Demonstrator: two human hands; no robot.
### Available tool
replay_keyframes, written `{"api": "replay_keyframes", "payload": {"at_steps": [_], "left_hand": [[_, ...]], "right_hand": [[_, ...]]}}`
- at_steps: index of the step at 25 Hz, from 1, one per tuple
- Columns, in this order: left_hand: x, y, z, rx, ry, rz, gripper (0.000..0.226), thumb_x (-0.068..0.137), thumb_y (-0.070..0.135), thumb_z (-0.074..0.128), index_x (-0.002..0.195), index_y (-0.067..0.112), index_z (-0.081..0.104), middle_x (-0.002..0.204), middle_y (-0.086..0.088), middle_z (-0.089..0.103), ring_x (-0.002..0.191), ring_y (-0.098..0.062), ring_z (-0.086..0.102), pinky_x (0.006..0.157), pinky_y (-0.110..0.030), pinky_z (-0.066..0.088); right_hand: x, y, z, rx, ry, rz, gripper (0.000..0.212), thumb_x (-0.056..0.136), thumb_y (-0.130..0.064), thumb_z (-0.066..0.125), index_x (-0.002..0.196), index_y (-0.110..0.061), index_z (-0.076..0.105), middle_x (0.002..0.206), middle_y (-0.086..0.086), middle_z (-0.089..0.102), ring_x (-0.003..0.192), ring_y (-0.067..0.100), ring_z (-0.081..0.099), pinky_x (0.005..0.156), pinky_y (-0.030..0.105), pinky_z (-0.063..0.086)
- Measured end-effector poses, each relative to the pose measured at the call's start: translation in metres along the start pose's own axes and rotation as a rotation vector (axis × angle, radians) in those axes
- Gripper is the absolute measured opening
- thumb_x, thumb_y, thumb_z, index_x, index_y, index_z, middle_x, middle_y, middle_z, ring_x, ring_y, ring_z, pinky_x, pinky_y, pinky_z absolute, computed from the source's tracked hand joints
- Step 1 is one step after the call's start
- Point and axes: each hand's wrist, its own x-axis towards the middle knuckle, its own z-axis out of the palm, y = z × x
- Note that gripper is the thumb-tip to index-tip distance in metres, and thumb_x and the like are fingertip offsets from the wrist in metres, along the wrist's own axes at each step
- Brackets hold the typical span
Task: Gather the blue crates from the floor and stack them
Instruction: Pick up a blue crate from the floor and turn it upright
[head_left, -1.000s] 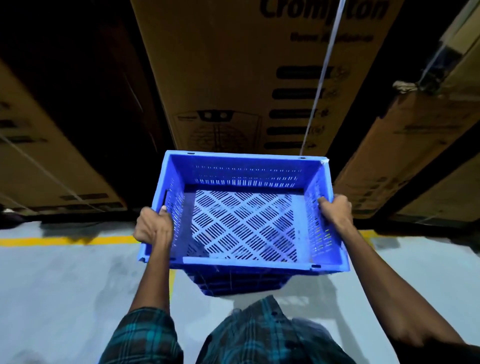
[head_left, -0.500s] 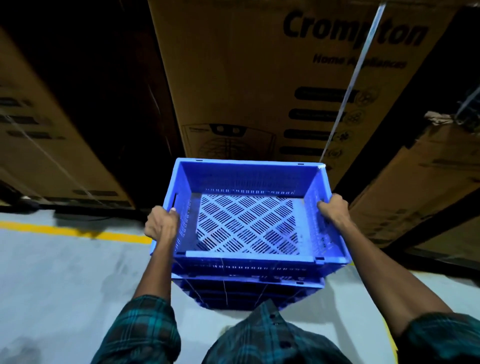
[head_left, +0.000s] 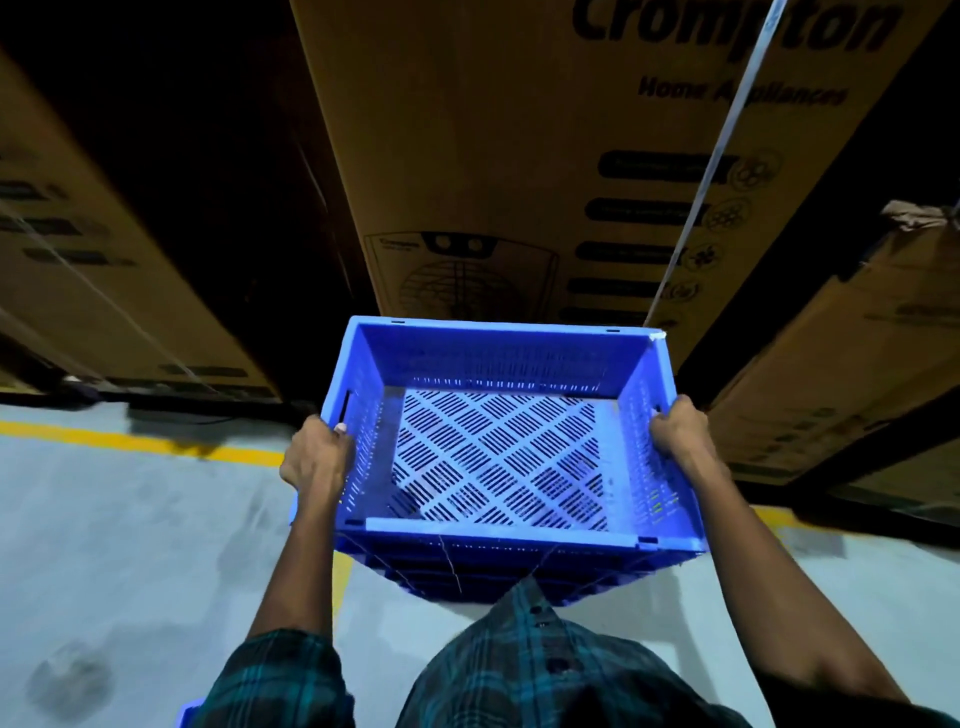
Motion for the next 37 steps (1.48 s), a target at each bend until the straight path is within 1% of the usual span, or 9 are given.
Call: {"api": "replay_keyframes", "payload": {"at_steps": [8,12,17,21,23,26,31,34,37], "left_hand": [[0.003,0.008,-0.001,0.017,0.042,0.089,0.03,0.097,0.027,0.05,0.113,0.002,0.056,0.118,-0.024,0.064,0.109,-0.044,0.062,0.083,-0.042,0.047],[-0.007,0.001,0.001,-0.017,0.134,0.167,0.037,0.098,0.034,0.051,0.117,0.003,0.049,0.114,-0.024,0.066,0.1,-0.044,0.064,0.072,-0.042,0.043],[-0.006,-0.004,0.004,-0.111,0.224,0.385,0.056,0.092,0.041,0.057,0.133,0.008,0.04,0.128,-0.021,0.052,0.107,-0.044,0.058,0.08,-0.051,0.048],[-0.033,0.002,0.004,-0.14,0.281,0.9,0.056,0.095,0.043,0.056,0.138,0.01,0.044,0.143,-0.015,0.046,0.127,-0.035,0.046,0.094,-0.047,0.04],[-0.063,-0.001,0.011,-0.171,0.067,1.171,0.066,0.088,0.056,0.061,0.136,0.013,0.048,0.141,-0.01,0.049,0.128,-0.029,0.048,0.093,-0.044,0.041],[-0.093,-0.013,0.026,0.051,-0.152,1.366,0.085,0.071,0.074,0.065,0.136,0.021,0.048,0.143,-0.004,0.049,0.128,-0.026,0.049,0.096,-0.042,0.042],[-0.113,-0.017,0.035,0.248,0.008,1.273,0.071,0.074,0.046,0.08,0.132,0.022,0.048,0.14,-0.003,0.053,0.123,-0.027,0.053,0.091,-0.042,0.045],[-0.142,-0.03,0.039,0.169,0.065,1.172,0.067,0.077,0.03,0.082,0.133,0.021,0.046,0.137,-0.005,0.055,0.123,-0.028,0.053,0.092,-0.043,0.046],[-0.177,-0.059,0.035,0.066,0.15,1.073,0.061,0.079,0.03,0.078,0.132,0.018,0.05,0.135,-0.008,0.055,0.124,-0.031,0.053,0.095,-0.045,0.044]], "right_hand": [[-0.009,-0.01,0.0,-0.037,0.065,-0.044,0.03,0.094,-0.018,0.05,0.115,0.002,0.046,0.121,0.033,0.058,0.108,0.049,0.058,0.087,0.044,0.048],[-0.028,-0.009,0.003,-0.121,0.178,-0.091,0.031,0.092,-0.022,0.05,0.115,-0.003,0.044,0.117,0.028,0.06,0.105,0.047,0.06,0.082,0.045,0.049],[-0.066,0.003,0.023,-0.344,0.32,-0.181,0.072,0.085,-0.026,0.056,0.147,-0.002,0.029,0.13,0.02,0.053,0.112,0.041,0.052,0.084,0.047,0.047],[-0.117,0.017,0.033,-0.282,0.321,-0.132,0.078,0.083,-0.039,0.058,0.149,-0.007,0.03,0.15,0.018,0.039,0.138,0.04,0.031,0.106,0.055,0.029],[-0.154,0.025,0.048,-0.28,0.276,-0.149,0.076,0.086,-0.053,0.05,0.15,-0.016,0.031,0.158,0.014,0.028,0.148,0.038,0.015,0.112,0.059,0.016],[-0.187,0.039,0.064,-0.206,0.193,-0.276,0.07,0.089,-0.065,0.033,0.149,-0.028,0.034,0.162,0.007,0.02,0.151,0.032,0.001,0.117,0.054,-0.003],[-0.188,0.056,0.06,-0.183,0.202,-0.414,0.063,0.097,-0.058,0.027,0.15,-0.025,0.033,0.163,0.005,0.018,0.152,0.029,-0.003,0.119,0.055,-0.004],[-0.201,0.054,0.062,-0.062,0.235,-0.356,0.061,0.098,-0.048,0.034,0.15,-0.016,0.032,0.162,0.011,0.021,0.152,0.033,0.001,0.12,0.056,0.003],[-0.245,0.071,0.068,0.1,0.203,-0.405,0.058,0.097,-0.033,0.049,0.149,-0.011,0.034,0.16,0.012,0.024,0.151,0.032,0.005,0.121,0.05,0.012]]}}
